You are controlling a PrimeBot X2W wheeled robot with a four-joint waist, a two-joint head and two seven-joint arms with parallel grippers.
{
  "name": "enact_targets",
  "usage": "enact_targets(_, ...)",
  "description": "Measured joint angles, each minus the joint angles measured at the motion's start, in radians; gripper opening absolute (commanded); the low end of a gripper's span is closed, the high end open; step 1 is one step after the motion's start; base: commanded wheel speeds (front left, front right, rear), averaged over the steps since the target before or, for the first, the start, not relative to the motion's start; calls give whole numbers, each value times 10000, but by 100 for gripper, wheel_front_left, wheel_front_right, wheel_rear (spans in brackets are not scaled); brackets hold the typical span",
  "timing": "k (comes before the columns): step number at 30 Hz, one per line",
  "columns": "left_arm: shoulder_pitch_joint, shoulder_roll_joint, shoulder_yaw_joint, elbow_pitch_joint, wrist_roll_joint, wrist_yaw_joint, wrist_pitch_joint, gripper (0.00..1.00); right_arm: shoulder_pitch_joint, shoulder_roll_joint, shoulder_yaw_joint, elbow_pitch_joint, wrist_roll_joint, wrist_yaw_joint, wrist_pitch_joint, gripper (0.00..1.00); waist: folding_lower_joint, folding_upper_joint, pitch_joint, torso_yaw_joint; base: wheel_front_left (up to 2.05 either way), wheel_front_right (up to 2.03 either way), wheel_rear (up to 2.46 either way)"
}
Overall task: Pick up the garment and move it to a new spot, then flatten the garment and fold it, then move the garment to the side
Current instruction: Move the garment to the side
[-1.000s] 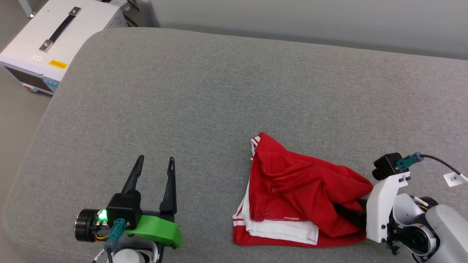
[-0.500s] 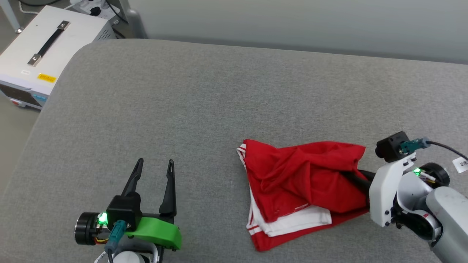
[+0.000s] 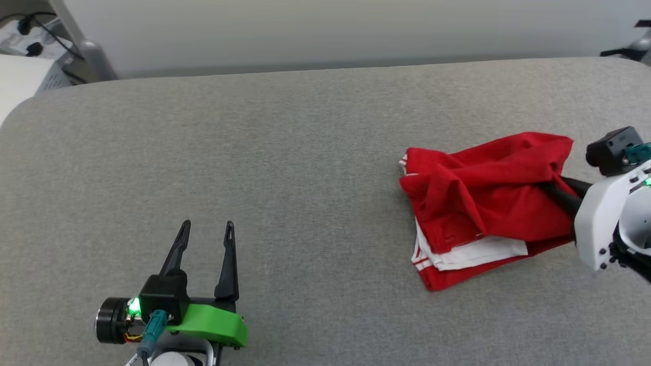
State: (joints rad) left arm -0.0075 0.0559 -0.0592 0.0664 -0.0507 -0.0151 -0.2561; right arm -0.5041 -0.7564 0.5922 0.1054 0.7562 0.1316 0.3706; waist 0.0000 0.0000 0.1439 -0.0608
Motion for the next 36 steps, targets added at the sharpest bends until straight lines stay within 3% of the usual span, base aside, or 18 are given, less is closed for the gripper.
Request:
enact_targets(7,-411,84,27,-297,169,-82,0,100,-327,-616,-771,499,-15,0,276,0,0,0,598,-781,0,0,0)
enact_targets(17,-1356,311,-23,-926,272,-249,2,100,-1543,-1674,-1833,2621,-477,0,337,0,1,0,2154,-1008,0,0,0)
enact_targets(28,-1930,410,-58,-1379,334,-259,0,100,-2938,-1802,-2871,4957,-1070,0,-36,0,2,0,3639,-821,0,0,0)
enact_targets(36,-1997,435,-56,-1392,334,-249,2,100,-3387,-1595,-3112,5940,-1559,0,-485,0,2,0,3945,-592,0,0,0)
